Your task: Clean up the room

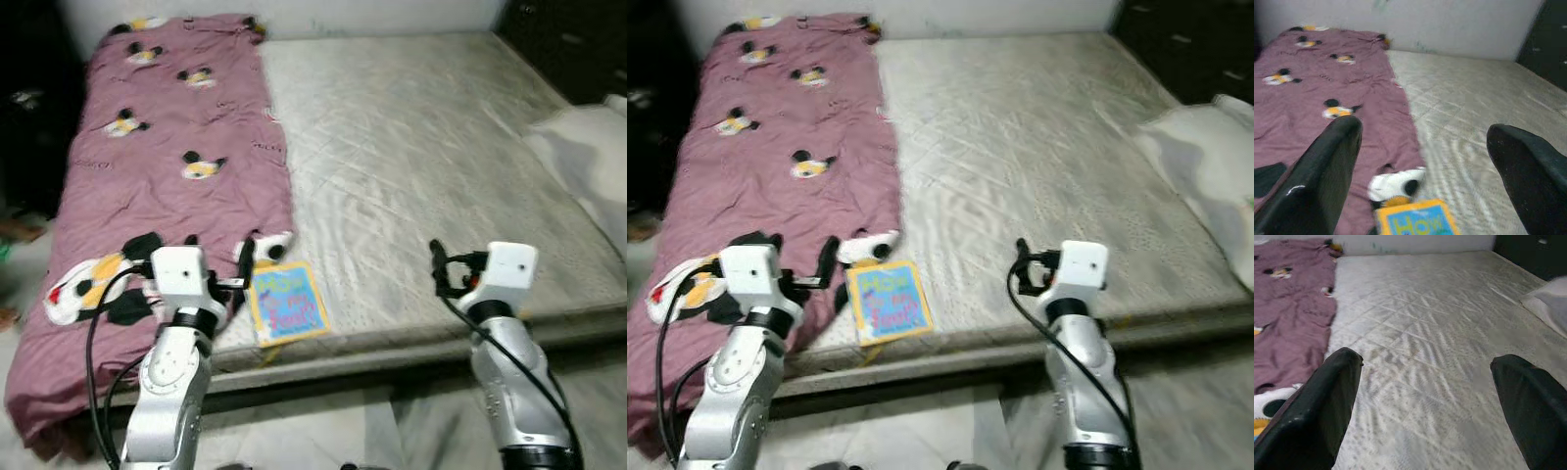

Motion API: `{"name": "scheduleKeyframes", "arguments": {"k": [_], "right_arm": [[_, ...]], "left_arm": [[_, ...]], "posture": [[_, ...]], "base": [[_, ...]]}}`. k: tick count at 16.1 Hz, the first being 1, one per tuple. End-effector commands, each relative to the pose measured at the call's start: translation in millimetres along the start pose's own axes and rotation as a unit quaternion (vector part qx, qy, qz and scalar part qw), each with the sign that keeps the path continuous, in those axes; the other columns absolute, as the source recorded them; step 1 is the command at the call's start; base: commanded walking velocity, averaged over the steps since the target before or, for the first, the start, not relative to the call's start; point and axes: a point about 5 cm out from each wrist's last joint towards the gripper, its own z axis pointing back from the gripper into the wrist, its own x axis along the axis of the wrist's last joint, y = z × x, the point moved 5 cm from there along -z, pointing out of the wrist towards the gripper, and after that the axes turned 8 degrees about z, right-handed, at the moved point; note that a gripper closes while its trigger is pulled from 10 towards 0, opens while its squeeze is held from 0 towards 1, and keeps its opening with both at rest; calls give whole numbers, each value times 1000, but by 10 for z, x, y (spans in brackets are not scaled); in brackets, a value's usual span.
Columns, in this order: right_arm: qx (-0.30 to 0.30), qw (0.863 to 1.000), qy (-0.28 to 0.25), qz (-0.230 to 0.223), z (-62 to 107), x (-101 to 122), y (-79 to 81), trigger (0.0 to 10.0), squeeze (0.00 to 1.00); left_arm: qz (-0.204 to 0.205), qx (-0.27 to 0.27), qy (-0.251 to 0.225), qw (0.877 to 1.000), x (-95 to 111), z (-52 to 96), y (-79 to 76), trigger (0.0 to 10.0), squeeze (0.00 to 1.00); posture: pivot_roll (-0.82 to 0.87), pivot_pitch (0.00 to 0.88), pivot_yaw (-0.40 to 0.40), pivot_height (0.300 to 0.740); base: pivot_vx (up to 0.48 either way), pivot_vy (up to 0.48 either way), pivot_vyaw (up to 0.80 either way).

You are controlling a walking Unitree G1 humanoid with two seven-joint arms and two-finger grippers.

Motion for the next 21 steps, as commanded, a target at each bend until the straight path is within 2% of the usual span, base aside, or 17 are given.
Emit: {"name": "scheduleKeyframes", "arguments": {"k": [1,3,6,8,10,15,21], "right_arm": [[9,1000,1,-5,1,3,69,10000,0],[8,1000,2,-3,4,-3,61,10000,0],[7,1000,4,1,15,-22,39,10000,0],[6,1000,5,2,11,-24,36,10000,0],[6,1000,7,1,6,-33,40,10000,0],[8,1000,6,3,-1,-31,49,10000,0],[14,1000,7,6,-12,-40,75,10000,0]], "left_arm": [[-5,9,0,1000,17,28,71,10000,0],[-6,9,1,1000,15,26,74,10000,0],[-22,29,12,999,-34,18,108,10000,0],[-14,34,15,999,-49,18,118,10000,0],[-11,37,15,999,-49,11,135,10000,0],[-8,40,20,999,-67,-1,139,10000,0],[-16,44,21,999,-77,-3,143,10000,0]], "posture": [[-28,166,-16,740],[-28,168,-15,740],[-28,172,-16,740],[-28,172,-16,740],[-29,173,-19,740],[-29,167,-19,740],[-26,166,-22,740]], "base": [[375,0,0],[373,0,0],[0,0,0],[0,0,0],[0,0,-800],[0,448,-615],[0,400,0]]}}
